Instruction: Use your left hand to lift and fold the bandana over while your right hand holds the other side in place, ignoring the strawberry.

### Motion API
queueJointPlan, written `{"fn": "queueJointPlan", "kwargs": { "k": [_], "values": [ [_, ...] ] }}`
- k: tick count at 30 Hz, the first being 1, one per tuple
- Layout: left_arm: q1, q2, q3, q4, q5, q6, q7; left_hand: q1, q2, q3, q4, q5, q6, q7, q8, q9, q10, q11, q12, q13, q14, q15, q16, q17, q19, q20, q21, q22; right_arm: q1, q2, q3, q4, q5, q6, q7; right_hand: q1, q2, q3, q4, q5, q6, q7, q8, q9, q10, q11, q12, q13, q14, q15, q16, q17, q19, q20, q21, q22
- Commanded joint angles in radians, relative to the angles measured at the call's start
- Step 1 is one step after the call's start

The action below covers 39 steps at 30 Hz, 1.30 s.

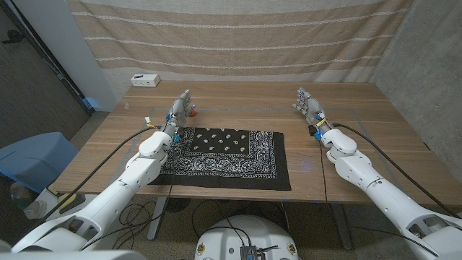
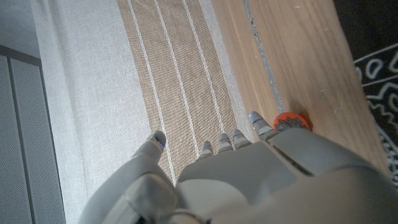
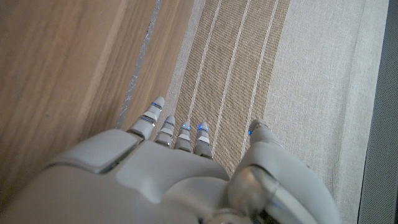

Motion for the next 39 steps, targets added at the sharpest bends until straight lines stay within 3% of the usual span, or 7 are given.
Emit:
{"fn": "queueJointPlan", "kwargs": {
  "k": [1, 10, 20, 21, 23, 24, 39],
  "values": [
    [0.021, 0.063, 0.018, -0.077, 0.108, 0.065, 0.116, 0.009, 0.012, 0.007, -0.003, 0.004, -0.017, -0.006, 0.01, 0.005, -0.054, 0.007, 0.011, 0.005, -0.011, 0.014, 0.007, 0.003, 0.0, 0.004, 0.007, 0.003, -0.013, -0.042, -0.029, -0.067, -0.088, -0.049, -0.065, 0.02, 0.001, 0.014, -0.007, 0.004, 0.015, 0.0, 0.009, 0.002, 0.009, 0.01, 0.009, 0.003, 0.011, 0.011, 0.008, 0.002, 0.008, 0.0, 0.007, 0.001],
    [0.043, 0.109, 0.008, -0.124, 0.124, 0.123, 0.142, 0.02, 0.01, 0.011, -0.016, 0.0, 0.012, -0.007, 0.017, 0.004, -0.016, 0.021, 0.02, 0.005, 0.012, 0.034, 0.008, 0.002, 0.011, 0.047, 0.004, 0.003, -0.02, -0.129, -0.078, -0.213, -0.211, -0.208, -0.137, 0.039, 0.005, 0.026, -0.023, 0.0, 0.027, -0.001, 0.013, 0.003, 0.04, 0.014, 0.017, 0.003, 0.04, 0.013, 0.014, 0.002, 0.012, 0.004, 0.008, 0.002],
    [0.072, 0.179, 0.006, -0.202, 0.185, 0.201, 0.194, 0.036, 0.009, 0.018, -0.036, -0.006, 0.065, 0.005, 0.025, 0.004, 0.034, 0.05, 0.028, 0.006, 0.055, 0.065, 0.013, 0.004, 0.032, 0.065, 0.003, 0.006, -0.027, -0.188, -0.118, -0.334, -0.313, -0.346, -0.18, 0.051, 0.021, 0.038, -0.029, -0.003, 0.032, -0.003, 0.015, 0.003, 0.066, 0.015, 0.021, 0.004, 0.048, 0.001, 0.015, 0.004, 0.016, 0.002, 0.01, 0.002],
    [0.074, 0.189, 0.007, -0.212, 0.194, 0.213, 0.199, 0.038, 0.009, 0.019, -0.038, -0.007, 0.068, 0.006, 0.024, 0.004, 0.041, 0.062, 0.029, 0.006, 0.059, 0.064, 0.013, 0.004, 0.037, 0.066, 0.004, 0.006, -0.026, -0.195, -0.123, -0.349, -0.321, -0.367, -0.181, 0.053, 0.023, 0.041, -0.03, -0.003, 0.033, -0.004, 0.015, 0.003, 0.067, 0.014, 0.021, 0.004, 0.049, 0.0, 0.015, 0.004, 0.018, 0.001, 0.01, 0.002],
    [0.079, 0.211, 0.011, -0.235, 0.219, 0.24, 0.211, 0.04, 0.009, 0.02, -0.04, -0.007, 0.079, 0.008, 0.026, 0.005, 0.052, 0.057, 0.032, 0.006, 0.066, 0.061, 0.013, 0.004, 0.043, 0.067, 0.004, 0.006, -0.025, -0.206, -0.133, -0.375, -0.337, -0.404, -0.181, 0.056, 0.028, 0.044, -0.03, -0.003, 0.032, -0.005, 0.014, 0.003, 0.068, 0.012, 0.021, 0.004, 0.05, -0.003, 0.015, 0.005, 0.019, -0.001, 0.01, 0.002],
    [0.081, 0.222, 0.013, -0.249, 0.23, 0.258, 0.216, 0.043, 0.01, 0.022, -0.044, -0.008, 0.084, 0.007, 0.025, 0.005, 0.056, 0.037, 0.031, 0.006, 0.068, 0.06, 0.011, 0.004, 0.044, 0.067, 0.003, 0.007, -0.026, -0.21, -0.136, -0.384, -0.343, -0.413, -0.18, 0.057, 0.03, 0.046, -0.03, -0.003, 0.031, -0.006, 0.014, 0.003, 0.068, 0.011, 0.02, 0.004, 0.05, -0.004, 0.015, 0.005, 0.019, -0.003, 0.01, 0.002],
    [0.137, 0.306, -0.007, -0.369, 0.264, 0.403, 0.258, 0.058, 0.016, 0.03, -0.058, -0.01, 0.098, 0.014, 0.022, 0.005, 0.093, 0.034, 0.038, 0.007, 0.094, 0.067, 0.013, 0.004, 0.056, 0.069, 0.002, 0.008, -0.055, -0.266, -0.193, -0.548, -0.462, -0.594, -0.212, 0.077, 0.052, 0.071, -0.03, -0.004, 0.039, -0.015, 0.016, 0.004, 0.069, 0.004, 0.014, 0.005, 0.062, -0.029, 0.019, 0.009, 0.027, -0.022, 0.013, 0.003]
  ]
}}
